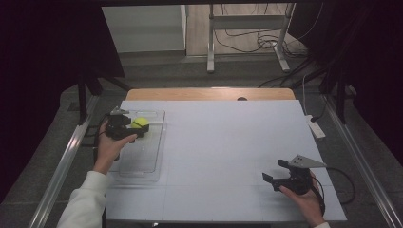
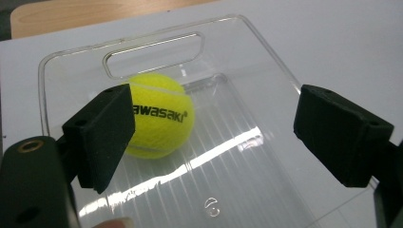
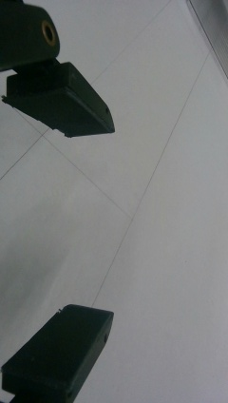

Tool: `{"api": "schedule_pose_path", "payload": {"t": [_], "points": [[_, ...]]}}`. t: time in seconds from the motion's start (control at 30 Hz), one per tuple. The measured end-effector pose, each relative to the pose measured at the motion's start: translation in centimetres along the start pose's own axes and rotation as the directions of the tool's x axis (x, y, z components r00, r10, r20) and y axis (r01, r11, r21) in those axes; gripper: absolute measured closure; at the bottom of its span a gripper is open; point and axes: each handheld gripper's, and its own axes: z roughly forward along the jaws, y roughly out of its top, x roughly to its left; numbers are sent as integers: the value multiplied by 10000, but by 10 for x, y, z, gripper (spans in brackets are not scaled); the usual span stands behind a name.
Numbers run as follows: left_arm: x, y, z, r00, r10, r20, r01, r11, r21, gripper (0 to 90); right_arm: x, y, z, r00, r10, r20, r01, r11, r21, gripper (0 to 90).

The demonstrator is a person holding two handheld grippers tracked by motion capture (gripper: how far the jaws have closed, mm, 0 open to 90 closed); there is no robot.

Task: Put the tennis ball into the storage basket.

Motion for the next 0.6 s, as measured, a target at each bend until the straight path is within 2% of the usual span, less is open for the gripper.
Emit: {"api": "schedule_pose_path", "payload": {"t": [0.17, 0.33, 0.43, 0.6], "points": [[-11, -2, -10, 9998, 154, 156, -149, 9994, -304, 148, 0, 0, 0, 10000, 3, -29, -3, 10000, -17, 103], [-21, -6, -20, 9984, 294, 489, -264, 9978, -604, 150, 1, 0, -1, 10000, -13, -21, 13, 10000, -16, 103], [-24, -8, -22, 9980, 235, 589, -190, 9970, -755, 151, 2, 0, -1, 10000, -17, 1, 17, 10000, -13, 104], [-37, -12, -30, 9947, 448, 931, -354, 9943, -1002, 153, 2, 1, -2, 10000, -29, 35, 30, 10000, -54, 104]]}}
